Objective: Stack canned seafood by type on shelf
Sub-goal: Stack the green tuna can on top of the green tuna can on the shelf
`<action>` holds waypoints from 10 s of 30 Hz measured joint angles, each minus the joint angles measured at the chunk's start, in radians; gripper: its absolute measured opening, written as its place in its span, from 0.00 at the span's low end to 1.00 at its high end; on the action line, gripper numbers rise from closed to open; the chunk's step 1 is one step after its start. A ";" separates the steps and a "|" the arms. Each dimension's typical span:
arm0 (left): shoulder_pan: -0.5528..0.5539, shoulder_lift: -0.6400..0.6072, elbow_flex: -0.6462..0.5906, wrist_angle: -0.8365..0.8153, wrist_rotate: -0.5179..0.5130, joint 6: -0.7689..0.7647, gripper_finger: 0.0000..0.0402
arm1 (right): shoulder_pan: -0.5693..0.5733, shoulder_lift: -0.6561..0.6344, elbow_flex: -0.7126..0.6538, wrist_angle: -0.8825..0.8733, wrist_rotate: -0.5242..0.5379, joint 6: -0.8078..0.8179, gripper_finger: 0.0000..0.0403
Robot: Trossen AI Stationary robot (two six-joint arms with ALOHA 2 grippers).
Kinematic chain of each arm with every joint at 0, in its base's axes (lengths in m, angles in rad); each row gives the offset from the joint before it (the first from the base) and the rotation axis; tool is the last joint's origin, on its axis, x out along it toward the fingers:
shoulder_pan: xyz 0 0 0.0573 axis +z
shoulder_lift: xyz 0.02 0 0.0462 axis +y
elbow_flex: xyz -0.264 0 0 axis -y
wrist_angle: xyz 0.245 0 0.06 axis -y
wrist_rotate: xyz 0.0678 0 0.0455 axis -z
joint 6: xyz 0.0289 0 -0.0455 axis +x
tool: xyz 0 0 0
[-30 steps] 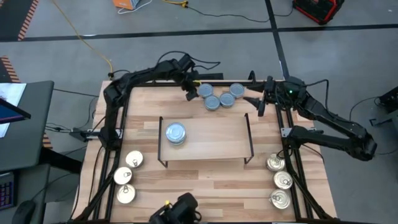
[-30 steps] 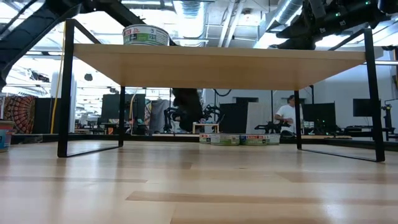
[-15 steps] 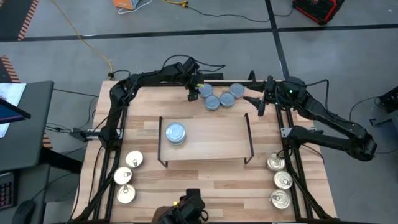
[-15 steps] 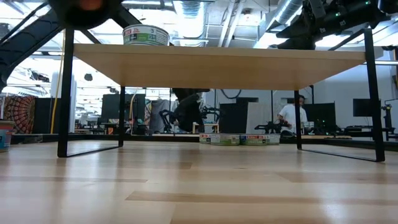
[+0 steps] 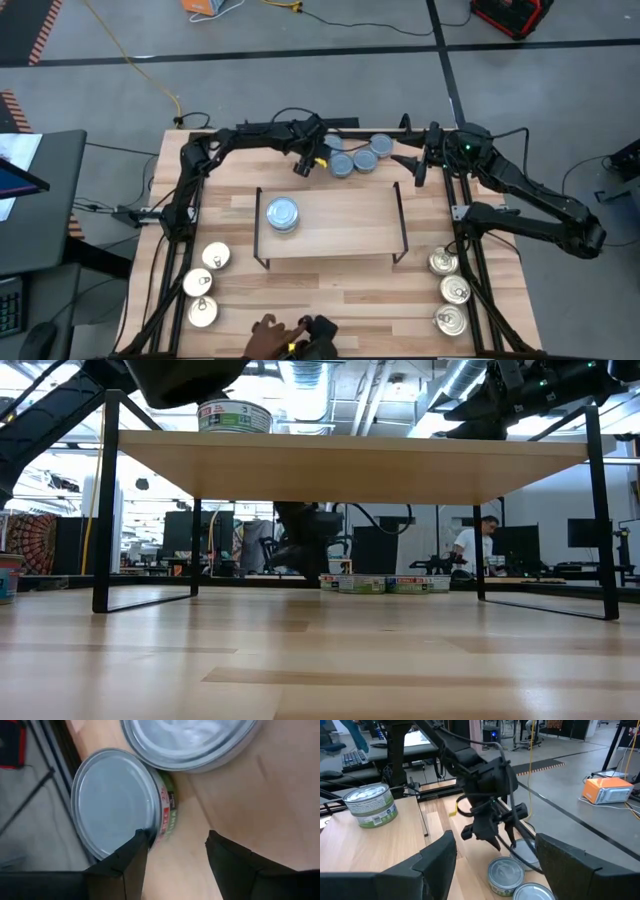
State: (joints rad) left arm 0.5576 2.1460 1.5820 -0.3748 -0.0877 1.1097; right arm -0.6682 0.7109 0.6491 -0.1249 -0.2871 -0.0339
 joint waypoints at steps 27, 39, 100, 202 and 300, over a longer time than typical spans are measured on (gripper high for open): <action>-0.011 -0.008 -0.013 -0.065 -0.121 0.012 0.01 | 0.000 0.000 0.000 0.003 -0.003 0.007 0.73; -0.020 -0.006 -0.018 -0.179 -0.127 -0.004 0.00 | 0.000 0.000 0.000 0.003 -0.004 0.010 0.73; 0.037 -0.117 0.100 -0.493 0.011 -0.937 0.03 | 0.037 0.010 0.000 0.035 -0.004 0.014 0.73; 0.155 -0.504 -0.761 0.531 0.188 -0.667 0.72 | 0.060 1.305 0.787 -0.112 0.006 -0.452 0.73; 0.193 -0.272 -0.639 0.609 0.163 -0.713 0.72 | -0.002 1.470 0.892 -0.118 0.002 -0.520 0.73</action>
State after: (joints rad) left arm 0.7506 1.8735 0.9428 0.2339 0.0749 0.3968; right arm -0.6704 2.1811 1.5410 -0.2426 -0.2855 -0.5541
